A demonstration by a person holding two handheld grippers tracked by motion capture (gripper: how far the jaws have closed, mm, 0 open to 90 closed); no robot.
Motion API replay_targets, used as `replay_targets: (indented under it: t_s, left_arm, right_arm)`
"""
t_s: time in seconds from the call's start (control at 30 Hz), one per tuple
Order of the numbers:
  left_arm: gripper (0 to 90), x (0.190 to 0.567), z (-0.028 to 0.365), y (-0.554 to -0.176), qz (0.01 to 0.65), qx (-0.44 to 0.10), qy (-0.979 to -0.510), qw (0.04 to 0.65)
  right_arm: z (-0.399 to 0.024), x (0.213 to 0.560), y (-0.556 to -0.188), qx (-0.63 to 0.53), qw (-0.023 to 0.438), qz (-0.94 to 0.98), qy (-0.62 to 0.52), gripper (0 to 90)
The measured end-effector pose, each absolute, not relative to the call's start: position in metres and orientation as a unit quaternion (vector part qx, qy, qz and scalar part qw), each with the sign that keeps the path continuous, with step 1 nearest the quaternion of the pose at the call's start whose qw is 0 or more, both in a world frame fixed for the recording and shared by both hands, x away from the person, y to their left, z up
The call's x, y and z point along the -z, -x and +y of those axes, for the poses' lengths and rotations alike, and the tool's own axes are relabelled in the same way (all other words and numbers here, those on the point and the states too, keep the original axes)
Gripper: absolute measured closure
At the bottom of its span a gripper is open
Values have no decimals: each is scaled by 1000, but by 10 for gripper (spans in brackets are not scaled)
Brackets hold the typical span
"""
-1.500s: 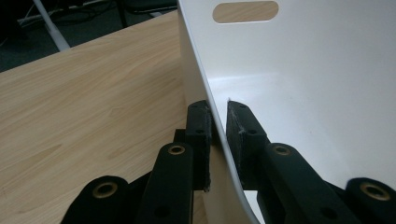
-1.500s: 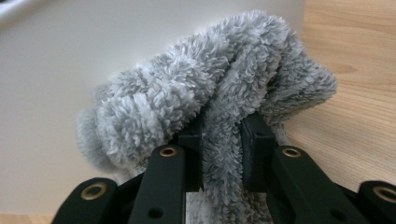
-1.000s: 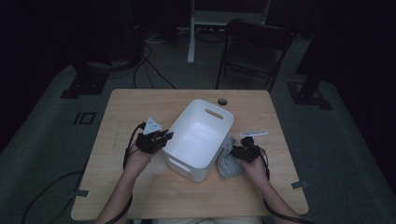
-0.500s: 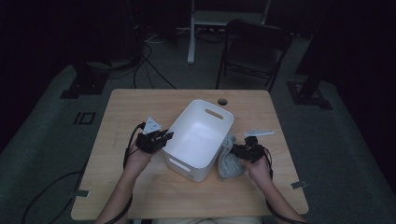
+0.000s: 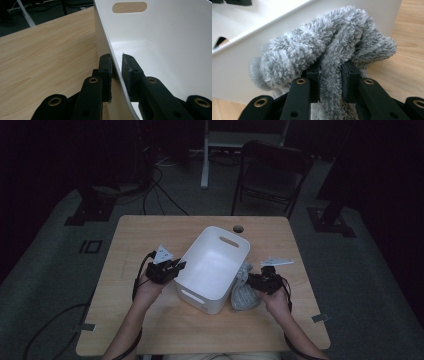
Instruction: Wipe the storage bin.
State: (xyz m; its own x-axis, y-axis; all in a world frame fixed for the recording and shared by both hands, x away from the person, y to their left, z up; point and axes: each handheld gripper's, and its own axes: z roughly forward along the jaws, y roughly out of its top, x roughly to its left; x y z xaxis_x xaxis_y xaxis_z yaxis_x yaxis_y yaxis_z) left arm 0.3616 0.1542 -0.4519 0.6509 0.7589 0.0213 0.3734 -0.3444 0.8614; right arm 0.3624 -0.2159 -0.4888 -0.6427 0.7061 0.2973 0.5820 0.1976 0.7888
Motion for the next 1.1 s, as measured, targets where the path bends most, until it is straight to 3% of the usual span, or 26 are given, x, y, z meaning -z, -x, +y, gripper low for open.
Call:
replay_targets:
  t_s: [0.73, 0.9, 1.1]
  left_arm:
    - [775, 452, 153, -361, 358, -220, -792, 443]
    - [775, 452, 153, -362, 361, -217, -790, 446]
    - [775, 452, 152, -361, 361, -222, -791, 442]
  right_arm:
    - [-210, 532, -384, -415, 52, 788, -452, 724]
    - [-211, 525, -381, -415, 53, 791, -446, 731]
    - [-214, 487, -363, -479, 47, 776, -409, 732]
